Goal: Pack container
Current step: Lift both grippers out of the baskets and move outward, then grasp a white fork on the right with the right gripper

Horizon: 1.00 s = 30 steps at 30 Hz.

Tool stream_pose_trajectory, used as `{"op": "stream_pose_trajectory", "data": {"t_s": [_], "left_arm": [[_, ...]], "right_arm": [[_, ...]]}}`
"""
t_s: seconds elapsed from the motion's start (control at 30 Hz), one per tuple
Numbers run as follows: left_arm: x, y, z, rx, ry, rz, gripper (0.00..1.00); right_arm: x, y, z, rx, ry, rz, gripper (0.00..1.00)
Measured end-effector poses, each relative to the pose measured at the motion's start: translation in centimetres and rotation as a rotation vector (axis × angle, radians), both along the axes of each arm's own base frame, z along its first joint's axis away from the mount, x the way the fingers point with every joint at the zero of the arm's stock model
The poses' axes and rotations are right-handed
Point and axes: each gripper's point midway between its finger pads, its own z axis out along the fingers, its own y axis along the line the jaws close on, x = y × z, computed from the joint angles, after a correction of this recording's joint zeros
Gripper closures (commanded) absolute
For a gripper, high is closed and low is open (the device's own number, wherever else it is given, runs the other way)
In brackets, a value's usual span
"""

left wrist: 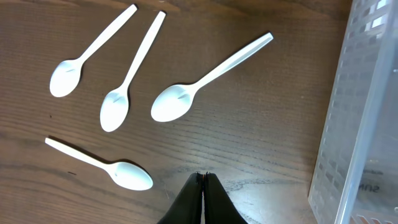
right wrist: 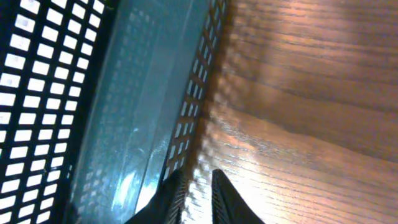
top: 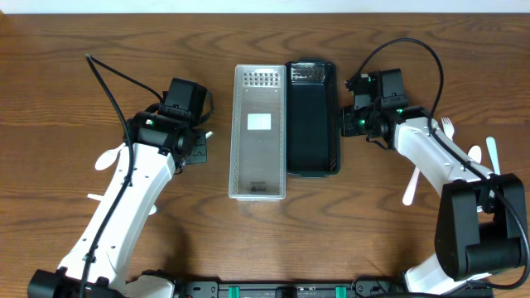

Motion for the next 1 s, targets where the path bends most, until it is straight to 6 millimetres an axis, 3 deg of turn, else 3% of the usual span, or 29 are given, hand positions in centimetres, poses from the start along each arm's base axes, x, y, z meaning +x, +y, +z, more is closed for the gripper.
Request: {"op": "stream_pose_trajectory", "data": {"t_s": [0.1, 0.2, 0.27, 0.33, 0.4, 0.57, 0.63, 0.7, 0.83, 1.0], "left_arm": [[0.0, 0.0, 0.0, -0.002, 0.001, -0.001, 0.94], [0.0, -0.1, 0.0, -0.003, 0.001, -0.002, 0.94], [0.0, -0.1, 0.0, -0.002, 0.001, -0.003, 0.94], [0.0, -0.1, 0.1, -0.003, -0.003, -0.005, 0.95], [0.0, -0.1, 0.3, -0.005, -0.012, -0.005, 0.94], [-0.2, 0.0, 1.9, -0.02, -0.067, -0.005, 0.94], [-0.3, 0.0, 2.5, -0.026, -0.09, -0.005, 0.94], [-0.4, 0.1, 2.9, -0.03, -0.103, -0.005, 0.94], [-0.5, 0.1, 3.0, -0.031, -0.109, -0.005, 0.94], [-0.5, 0.1, 3.0, -0.031, -0.109, -0.005, 0.94]], "right_arm": [[-0.5, -1.0, -0.6, -0.043, 0.036, -0.046, 0.76], [-1.7, -3.5, -1.6, -0.149, 0.101, -0.154, 0.7], [-2.4, -5.1, -1.6, -0.224, 0.127, -0.219, 0.57], [-3.5, -6.8, -0.6, -0.295, 0.138, -0.274, 0.36], [-4.6, -8.0, 1.8, -0.333, 0.115, -0.315, 0.23], [-7.5, -10.0, 10.5, -0.32, -0.031, -0.429, 0.13], [-9.6, -11.8, 12.9, -0.296, -0.046, -0.546, 0.07], [-11.2, -13.8, 13.8, -0.282, -0.039, -0.658, 0.1], [-12.4, -17.6, 13.7, -0.256, 0.0, -0.838, 0.12], [-11.5, -20.9, 10.3, -0.253, 0.121, -0.917, 0.12]]}}
